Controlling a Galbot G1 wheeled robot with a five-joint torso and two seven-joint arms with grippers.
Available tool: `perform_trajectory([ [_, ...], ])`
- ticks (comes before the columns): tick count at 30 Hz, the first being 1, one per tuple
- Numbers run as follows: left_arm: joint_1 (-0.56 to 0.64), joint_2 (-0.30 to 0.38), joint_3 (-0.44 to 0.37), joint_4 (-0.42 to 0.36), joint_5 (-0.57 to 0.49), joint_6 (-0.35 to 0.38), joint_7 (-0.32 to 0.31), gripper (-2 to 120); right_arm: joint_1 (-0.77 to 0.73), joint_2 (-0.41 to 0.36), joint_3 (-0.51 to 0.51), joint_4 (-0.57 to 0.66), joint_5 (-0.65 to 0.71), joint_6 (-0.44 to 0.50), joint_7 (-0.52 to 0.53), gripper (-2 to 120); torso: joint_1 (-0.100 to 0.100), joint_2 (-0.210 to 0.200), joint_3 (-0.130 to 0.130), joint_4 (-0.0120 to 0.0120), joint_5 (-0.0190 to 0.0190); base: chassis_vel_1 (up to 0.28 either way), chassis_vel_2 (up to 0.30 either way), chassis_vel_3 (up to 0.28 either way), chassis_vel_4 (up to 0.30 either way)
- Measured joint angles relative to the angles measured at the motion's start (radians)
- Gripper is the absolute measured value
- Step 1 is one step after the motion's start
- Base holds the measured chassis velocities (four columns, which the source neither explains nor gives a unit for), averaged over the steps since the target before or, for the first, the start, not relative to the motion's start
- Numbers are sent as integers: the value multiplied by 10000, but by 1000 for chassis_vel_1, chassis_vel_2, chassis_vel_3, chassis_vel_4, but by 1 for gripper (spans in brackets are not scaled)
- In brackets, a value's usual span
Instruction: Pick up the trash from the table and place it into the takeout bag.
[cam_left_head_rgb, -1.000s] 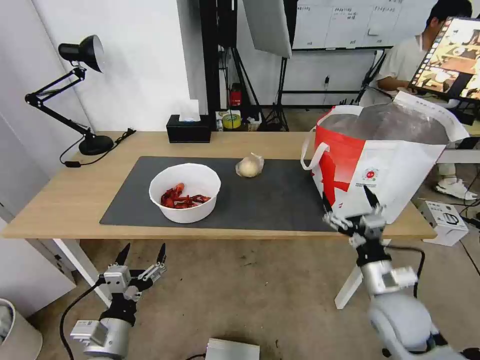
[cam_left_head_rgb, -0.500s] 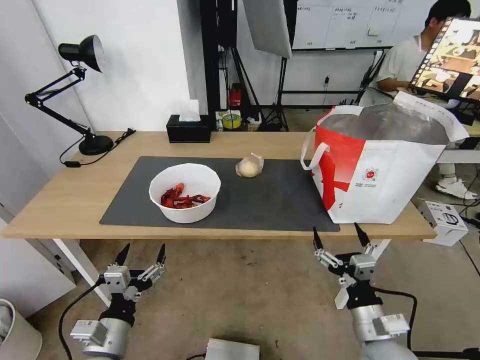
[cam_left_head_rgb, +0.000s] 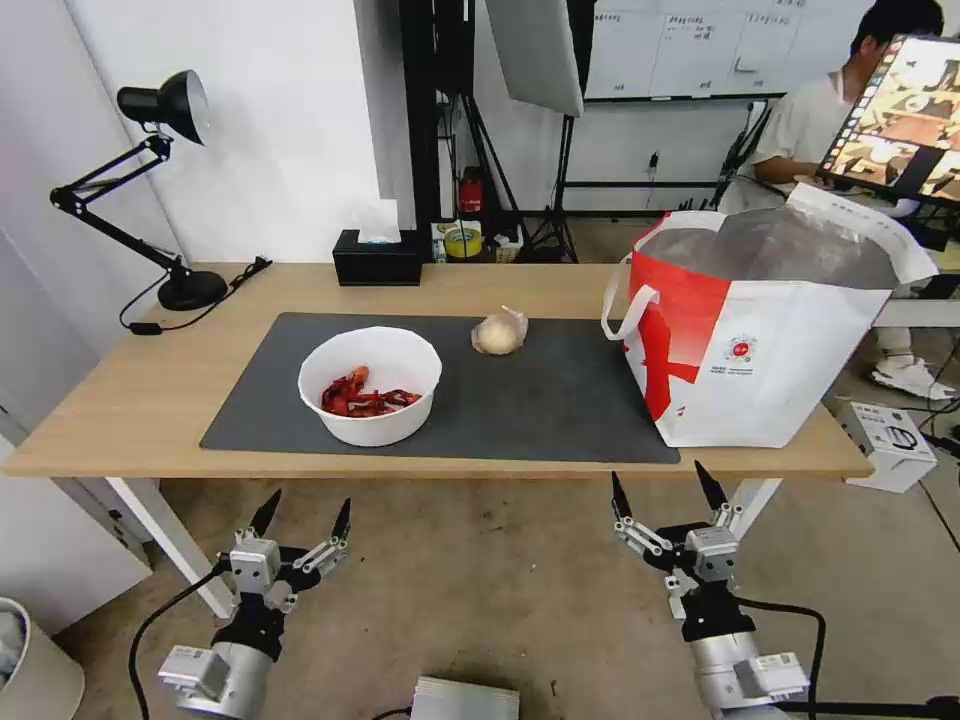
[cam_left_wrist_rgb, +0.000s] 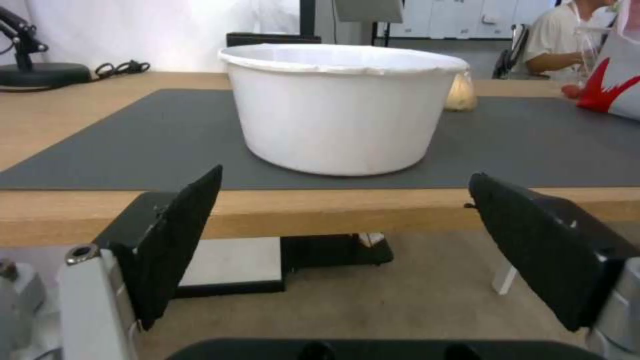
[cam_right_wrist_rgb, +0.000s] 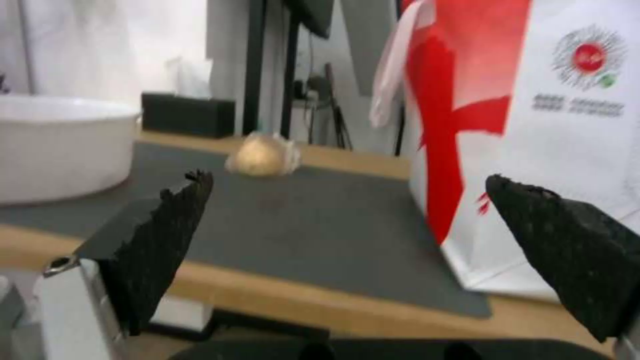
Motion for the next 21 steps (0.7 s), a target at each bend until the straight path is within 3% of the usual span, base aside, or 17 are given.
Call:
perform_trajectory([
  [12,149,-280,-111,-278,203,157,-36,100,-177,80,-85,11,-292,-389,-118,100,0,0,0,0,0,0,0,0,0],
  [21,167,-397,-146,-292,345,166,-56,100,-127,48,-319,-75,498,-398,-119,100,1,0,0,0,0,0,0,0,0],
])
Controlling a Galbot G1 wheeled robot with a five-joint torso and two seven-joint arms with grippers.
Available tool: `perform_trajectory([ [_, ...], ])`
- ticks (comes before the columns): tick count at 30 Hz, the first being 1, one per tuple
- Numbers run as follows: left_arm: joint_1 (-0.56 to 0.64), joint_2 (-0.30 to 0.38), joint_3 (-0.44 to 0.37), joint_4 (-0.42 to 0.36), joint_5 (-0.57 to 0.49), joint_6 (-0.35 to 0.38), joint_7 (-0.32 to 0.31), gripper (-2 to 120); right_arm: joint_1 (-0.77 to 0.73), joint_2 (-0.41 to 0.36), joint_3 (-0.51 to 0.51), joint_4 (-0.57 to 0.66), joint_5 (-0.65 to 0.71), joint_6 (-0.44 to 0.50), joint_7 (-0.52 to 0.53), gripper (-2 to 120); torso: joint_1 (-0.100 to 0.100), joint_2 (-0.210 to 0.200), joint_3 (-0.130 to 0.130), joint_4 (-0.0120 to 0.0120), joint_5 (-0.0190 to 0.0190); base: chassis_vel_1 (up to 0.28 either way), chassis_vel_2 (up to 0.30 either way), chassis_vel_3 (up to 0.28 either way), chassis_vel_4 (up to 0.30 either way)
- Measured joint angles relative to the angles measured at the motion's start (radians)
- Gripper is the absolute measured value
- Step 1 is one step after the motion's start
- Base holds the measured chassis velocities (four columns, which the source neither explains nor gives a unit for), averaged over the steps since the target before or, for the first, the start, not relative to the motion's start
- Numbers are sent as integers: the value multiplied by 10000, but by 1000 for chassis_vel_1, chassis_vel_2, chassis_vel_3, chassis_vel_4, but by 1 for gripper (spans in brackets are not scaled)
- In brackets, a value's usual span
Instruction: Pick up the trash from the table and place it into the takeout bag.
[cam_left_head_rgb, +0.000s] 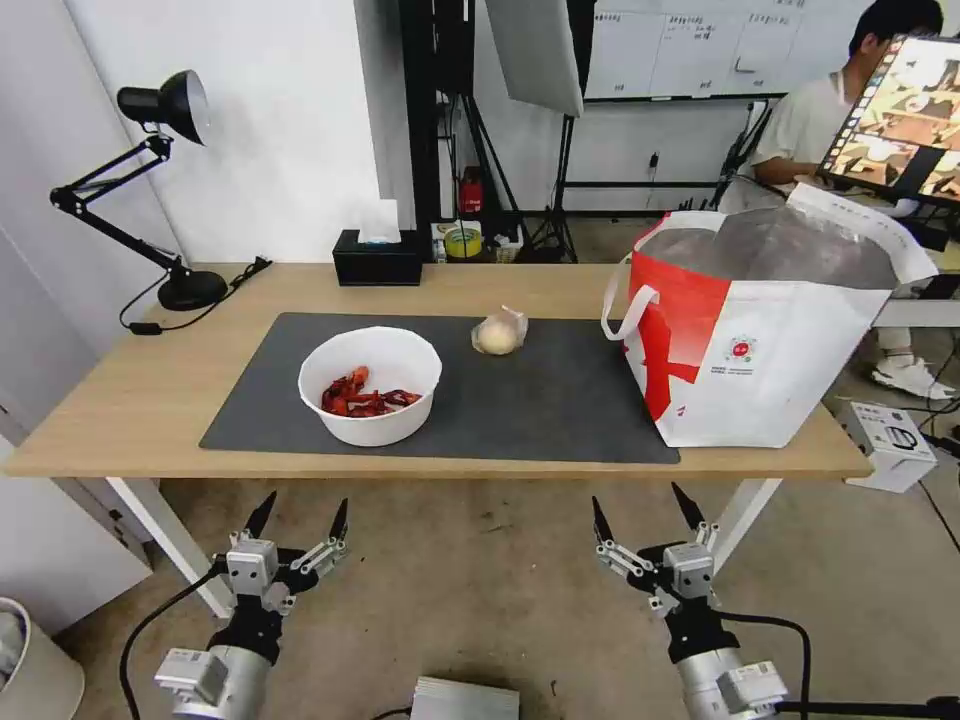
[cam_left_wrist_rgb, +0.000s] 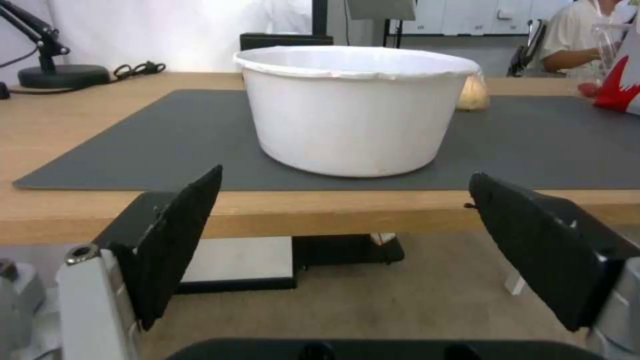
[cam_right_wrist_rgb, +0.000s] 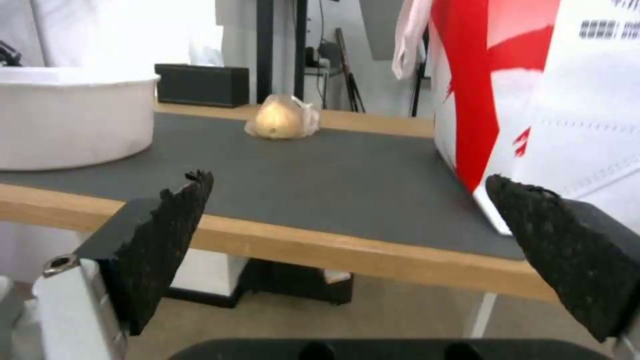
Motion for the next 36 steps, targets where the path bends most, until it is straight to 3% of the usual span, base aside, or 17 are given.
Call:
perform_trajectory([
  [11,-1,-77,-50,16,-4,-27,-14,100,207,-33,-169,-134,340,14,10,100,0,-1,0,0,0,0,0,0,0],
  [19,8,-148,-94,152,-62,-343,-26,100,1033,-276,-571,-655,1479,-60,90,100,0,-1,0,-1,0,0,0,0,0],
  [36,204,-347,-232,246,-71,-465,-41,100,6380,-1568,-2511,-3196,4015,-782,423,100,1,-2,2,0,1,0,0,0,0],
])
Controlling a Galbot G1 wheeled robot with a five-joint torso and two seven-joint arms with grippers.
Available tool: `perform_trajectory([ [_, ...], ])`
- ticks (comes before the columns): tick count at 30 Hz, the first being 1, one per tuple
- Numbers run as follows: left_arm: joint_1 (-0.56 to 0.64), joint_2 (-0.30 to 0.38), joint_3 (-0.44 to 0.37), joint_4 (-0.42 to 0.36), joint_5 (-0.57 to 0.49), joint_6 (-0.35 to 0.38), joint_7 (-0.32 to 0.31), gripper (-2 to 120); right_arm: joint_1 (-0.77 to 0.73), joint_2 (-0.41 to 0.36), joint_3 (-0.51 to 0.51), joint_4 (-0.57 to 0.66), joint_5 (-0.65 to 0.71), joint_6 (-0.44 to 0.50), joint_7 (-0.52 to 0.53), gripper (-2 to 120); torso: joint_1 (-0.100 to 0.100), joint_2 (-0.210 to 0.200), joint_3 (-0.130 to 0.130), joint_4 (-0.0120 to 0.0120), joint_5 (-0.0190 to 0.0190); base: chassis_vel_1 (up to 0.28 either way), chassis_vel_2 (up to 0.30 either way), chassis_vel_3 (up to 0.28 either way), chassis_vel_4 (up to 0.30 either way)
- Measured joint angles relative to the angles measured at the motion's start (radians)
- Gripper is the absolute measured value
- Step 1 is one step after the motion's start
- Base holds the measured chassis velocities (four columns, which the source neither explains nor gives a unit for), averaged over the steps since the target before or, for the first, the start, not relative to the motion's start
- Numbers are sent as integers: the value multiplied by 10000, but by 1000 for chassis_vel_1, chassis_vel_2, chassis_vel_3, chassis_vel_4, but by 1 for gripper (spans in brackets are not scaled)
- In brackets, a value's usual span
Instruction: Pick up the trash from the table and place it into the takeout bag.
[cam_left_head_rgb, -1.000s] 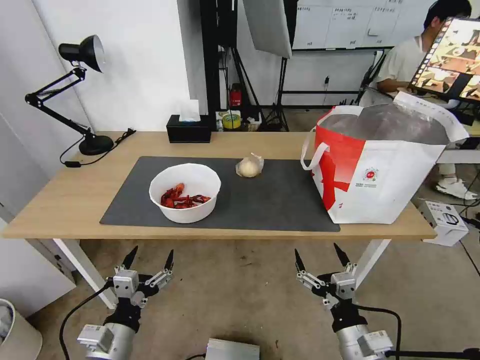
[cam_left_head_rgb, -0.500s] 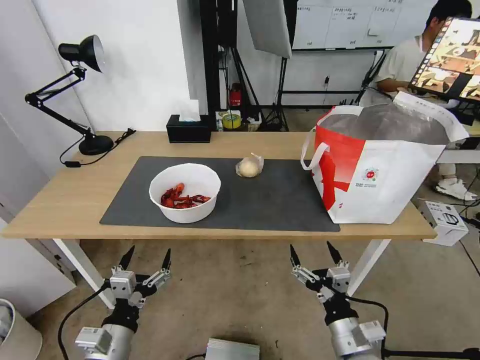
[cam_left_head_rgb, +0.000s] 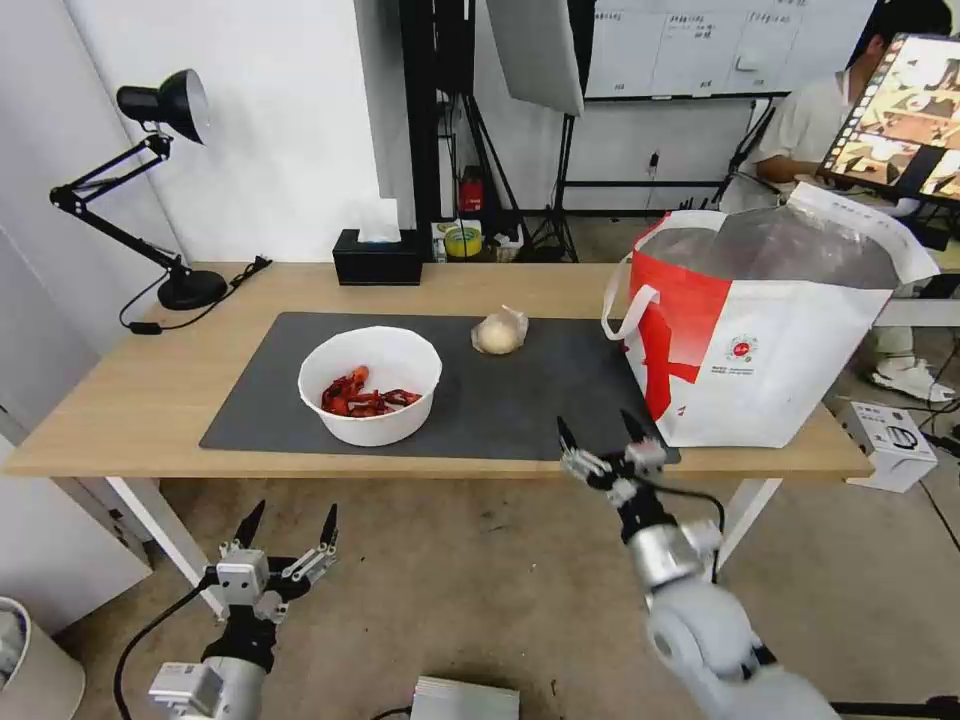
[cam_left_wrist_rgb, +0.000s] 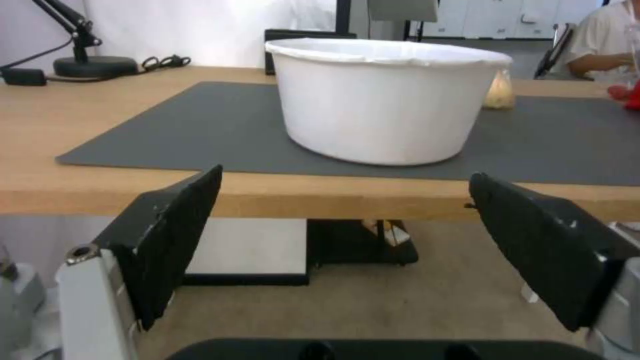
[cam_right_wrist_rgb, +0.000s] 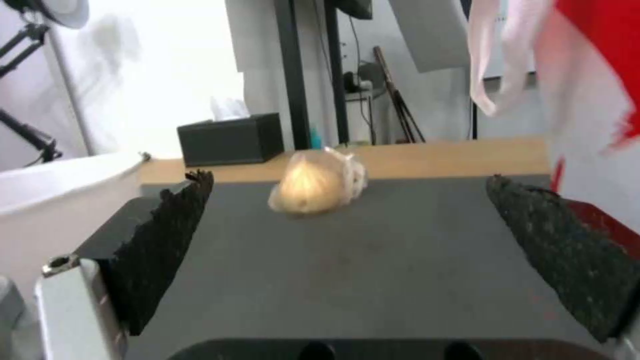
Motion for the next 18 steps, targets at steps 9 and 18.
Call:
perform_trajectory([
  [9,25,-19,-28,42,-4,-86,2,100,3031,138,-1452,-2156,732,-477,512,100,0,0,0,0,2,0,0,0,0],
  [18,-102,-10,186,127,25,-88,12,100,5765,839,-2611,-4113,1292,-1633,1229,100,0,0,-1,1,-1,0,0,0,0],
])
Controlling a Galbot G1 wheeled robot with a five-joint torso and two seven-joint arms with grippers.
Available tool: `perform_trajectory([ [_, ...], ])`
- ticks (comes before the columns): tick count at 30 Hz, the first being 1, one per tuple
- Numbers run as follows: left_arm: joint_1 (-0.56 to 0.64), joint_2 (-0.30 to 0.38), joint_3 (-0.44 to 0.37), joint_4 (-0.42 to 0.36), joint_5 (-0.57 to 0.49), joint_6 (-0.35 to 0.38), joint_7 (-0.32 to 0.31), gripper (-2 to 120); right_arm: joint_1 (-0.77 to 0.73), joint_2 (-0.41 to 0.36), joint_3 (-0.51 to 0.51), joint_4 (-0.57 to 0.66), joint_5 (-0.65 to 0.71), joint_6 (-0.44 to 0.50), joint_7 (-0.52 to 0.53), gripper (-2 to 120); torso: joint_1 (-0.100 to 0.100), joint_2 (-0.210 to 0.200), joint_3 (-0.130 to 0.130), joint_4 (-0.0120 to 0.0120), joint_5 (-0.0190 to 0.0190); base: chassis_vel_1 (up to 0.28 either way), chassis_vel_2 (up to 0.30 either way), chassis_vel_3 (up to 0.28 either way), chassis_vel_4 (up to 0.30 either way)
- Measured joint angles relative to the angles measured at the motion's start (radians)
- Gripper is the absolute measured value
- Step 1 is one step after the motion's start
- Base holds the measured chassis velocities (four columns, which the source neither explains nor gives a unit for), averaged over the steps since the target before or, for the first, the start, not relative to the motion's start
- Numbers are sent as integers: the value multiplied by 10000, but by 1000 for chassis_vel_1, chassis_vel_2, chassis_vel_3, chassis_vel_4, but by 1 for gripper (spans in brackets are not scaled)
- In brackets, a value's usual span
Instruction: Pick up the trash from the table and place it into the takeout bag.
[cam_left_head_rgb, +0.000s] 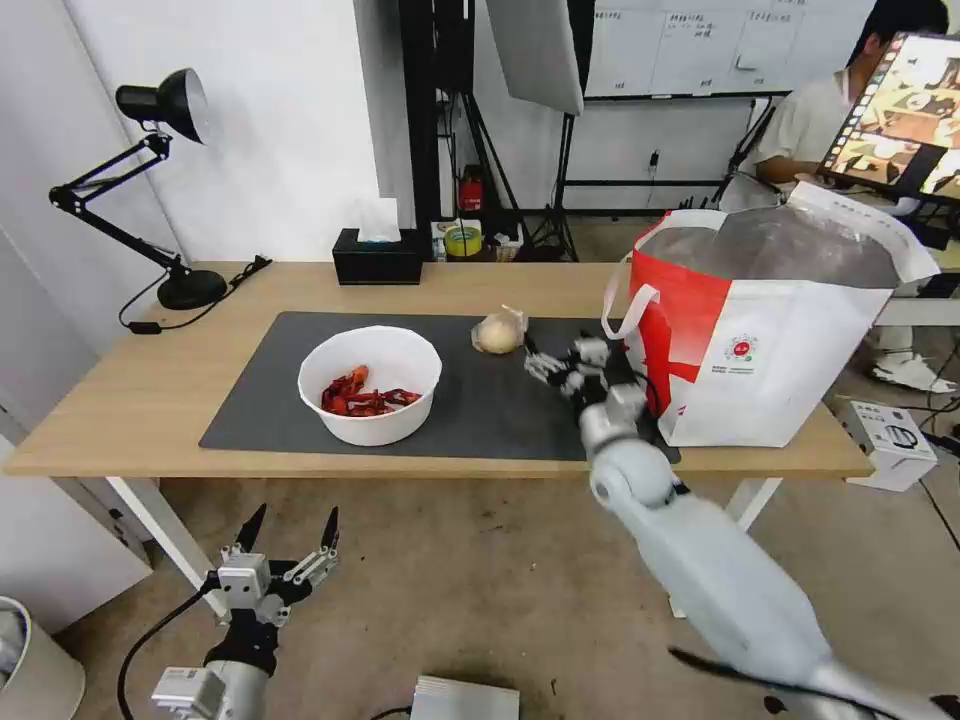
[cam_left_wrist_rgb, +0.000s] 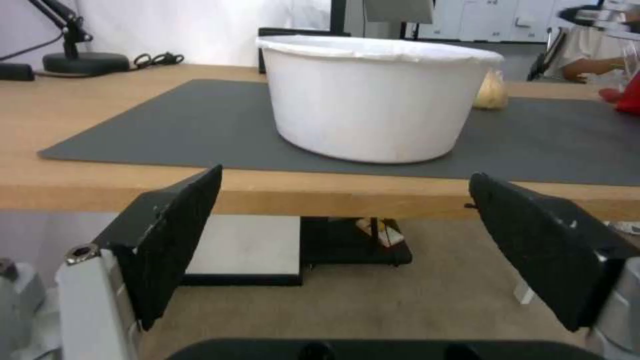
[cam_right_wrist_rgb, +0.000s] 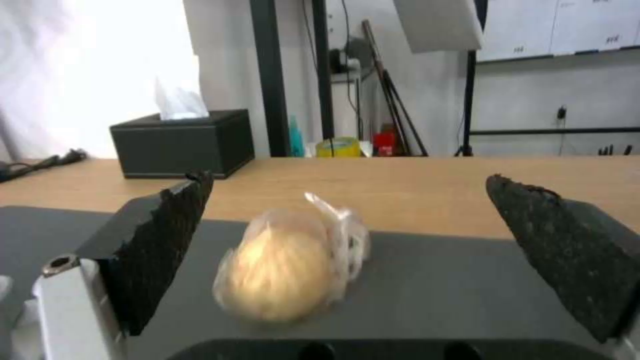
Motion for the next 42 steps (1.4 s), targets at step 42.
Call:
perform_trajectory([
  [42,-220,-21,28,388,-23,-62,44,100,3030,3155,-830,-5804,-1183,-2539,-68,100,-2,1,-2,-2,0,0,0,0,0],
])
